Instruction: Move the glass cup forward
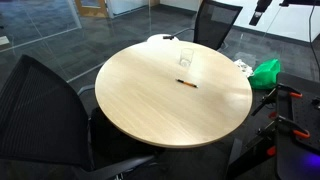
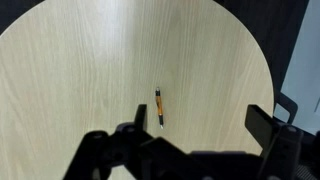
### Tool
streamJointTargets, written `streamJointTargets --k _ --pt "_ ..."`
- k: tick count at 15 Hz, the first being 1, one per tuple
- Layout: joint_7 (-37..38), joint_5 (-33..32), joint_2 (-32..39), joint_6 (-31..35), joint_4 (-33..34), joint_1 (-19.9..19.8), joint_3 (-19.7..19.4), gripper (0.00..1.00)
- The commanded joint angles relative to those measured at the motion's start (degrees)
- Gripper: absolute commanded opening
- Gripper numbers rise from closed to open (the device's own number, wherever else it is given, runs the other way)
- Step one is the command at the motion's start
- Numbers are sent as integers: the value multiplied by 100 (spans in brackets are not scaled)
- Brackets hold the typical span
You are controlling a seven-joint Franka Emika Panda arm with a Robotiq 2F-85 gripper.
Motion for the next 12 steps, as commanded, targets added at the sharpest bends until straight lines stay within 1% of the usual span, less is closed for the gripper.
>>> streamJointTargets --k 1,7,9,12 --pt "-42 55 11 -18 9 -140 135 100" --pt "-22 77 28 43 22 -133 141 100" --pt "375 188 63 405 28 -154 241 100" --pt "1408 221 298 1191 115 -237 530 100"
